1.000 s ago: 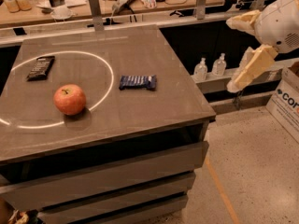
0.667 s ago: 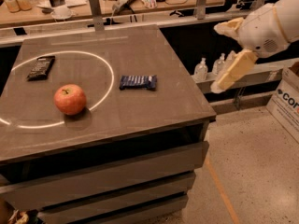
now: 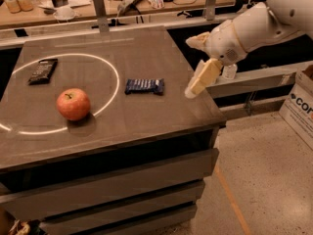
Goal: Move rxbar blueberry near rxbar chocolate
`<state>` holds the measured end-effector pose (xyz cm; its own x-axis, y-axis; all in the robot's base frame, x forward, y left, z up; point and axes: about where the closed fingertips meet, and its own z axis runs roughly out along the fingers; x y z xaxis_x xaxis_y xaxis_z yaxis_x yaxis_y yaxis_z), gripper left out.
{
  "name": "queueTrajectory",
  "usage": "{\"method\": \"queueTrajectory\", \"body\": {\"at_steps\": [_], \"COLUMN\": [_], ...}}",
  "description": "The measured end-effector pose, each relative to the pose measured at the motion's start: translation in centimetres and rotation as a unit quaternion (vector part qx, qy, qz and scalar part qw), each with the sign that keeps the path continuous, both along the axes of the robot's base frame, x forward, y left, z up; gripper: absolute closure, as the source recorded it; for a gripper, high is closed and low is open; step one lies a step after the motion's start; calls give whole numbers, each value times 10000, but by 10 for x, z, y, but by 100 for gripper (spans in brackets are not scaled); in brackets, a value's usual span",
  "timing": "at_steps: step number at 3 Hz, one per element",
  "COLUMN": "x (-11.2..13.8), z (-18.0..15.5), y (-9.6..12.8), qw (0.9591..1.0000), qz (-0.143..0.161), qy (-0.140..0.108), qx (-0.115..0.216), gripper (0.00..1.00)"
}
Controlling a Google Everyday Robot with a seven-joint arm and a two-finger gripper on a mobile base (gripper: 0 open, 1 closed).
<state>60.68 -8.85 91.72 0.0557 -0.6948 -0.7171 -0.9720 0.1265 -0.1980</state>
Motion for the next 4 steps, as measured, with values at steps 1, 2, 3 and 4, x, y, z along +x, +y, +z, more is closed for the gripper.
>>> {"method": "queueTrajectory", "body": {"at_steps": [1,2,3,4], "x": [13,21,29,36], "z": [-26,-49,-64,-76], "y": [26,46,57,70], "qw": [9995,9984,9975,9961], "qz": [232,362,371,457], "qy": [196,383,520,714], "qx": [99,202,302,235], "gripper": [0,0,0,12]}}
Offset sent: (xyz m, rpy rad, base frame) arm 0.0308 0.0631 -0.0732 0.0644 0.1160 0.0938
